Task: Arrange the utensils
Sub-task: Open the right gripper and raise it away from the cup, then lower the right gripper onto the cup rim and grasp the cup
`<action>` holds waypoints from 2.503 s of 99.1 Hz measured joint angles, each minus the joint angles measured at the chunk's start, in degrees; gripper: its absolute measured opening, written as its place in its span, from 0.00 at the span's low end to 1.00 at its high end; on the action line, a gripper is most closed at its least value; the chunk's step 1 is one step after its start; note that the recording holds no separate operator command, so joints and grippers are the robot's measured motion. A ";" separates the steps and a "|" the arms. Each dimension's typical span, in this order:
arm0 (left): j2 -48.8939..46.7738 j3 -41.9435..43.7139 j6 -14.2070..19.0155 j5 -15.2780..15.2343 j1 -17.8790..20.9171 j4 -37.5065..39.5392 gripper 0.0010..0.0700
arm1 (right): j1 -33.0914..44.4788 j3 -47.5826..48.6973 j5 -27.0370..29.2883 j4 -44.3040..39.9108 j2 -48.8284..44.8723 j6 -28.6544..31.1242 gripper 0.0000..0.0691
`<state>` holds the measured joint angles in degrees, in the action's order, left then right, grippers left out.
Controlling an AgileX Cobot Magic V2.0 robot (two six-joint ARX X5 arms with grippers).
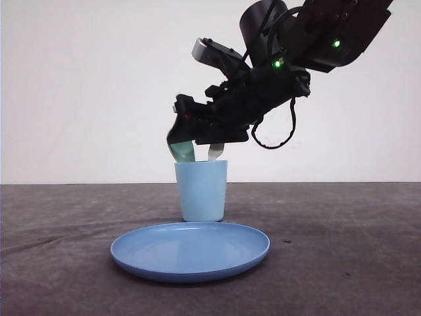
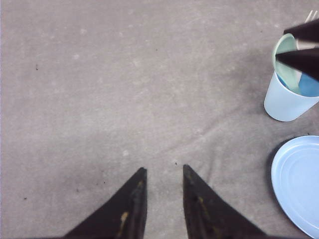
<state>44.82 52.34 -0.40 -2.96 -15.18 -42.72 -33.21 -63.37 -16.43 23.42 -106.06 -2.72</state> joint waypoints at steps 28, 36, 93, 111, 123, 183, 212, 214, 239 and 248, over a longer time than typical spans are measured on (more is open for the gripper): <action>0.00 0.00 0.00 0.00 0.00 0.00 0.16 | 0.00 0.02 -0.07 -2.05 15.74 -0.02 0.71; 0.00 0.00 0.00 0.00 0.00 0.00 0.16 | 0.52 0.02 -0.04 -5.68 20.55 -0.04 0.71; 0.00 0.00 0.00 0.00 0.02 -0.02 0.16 | 10.93 4.66 -0.02 -43.63 35.43 0.17 0.71; 0.00 0.00 0.00 0.00 0.00 -0.02 0.16 | 10.82 14.97 0.00 -35.74 35.06 1.53 0.71; 0.00 0.00 0.00 0.00 0.00 -0.02 0.16 | 10.75 18.03 -0.02 -35.01 34.97 2.56 0.71; 0.00 0.00 0.00 0.00 0.00 -0.02 0.16 | 2.19 18.03 -0.04 -25.29 27.58 3.15 0.99; 0.00 0.00 0.02 0.00 0.00 -0.02 0.16 | 0.24 17.86 0.17 -10.45 15.87 6.58 0.99; 0.00 0.00 0.02 0.00 0.00 -0.02 0.16 | 0.24 17.77 0.20 -9.55 15.10 6.71 0.99; 0.00 0.00 0.44 0.00 0.00 -0.02 0.16 | 0.20 12.31 0.15 -6.38 6.88 8.13 0.99; 0.00 0.00 0.44 0.00 0.00 -0.02 0.16 | 0.22 9.73 0.17 -6.34 4.63 8.13 0.99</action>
<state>44.82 52.34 0.03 -2.96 -15.18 -42.74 -32.99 -53.65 -16.25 17.08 -101.43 5.41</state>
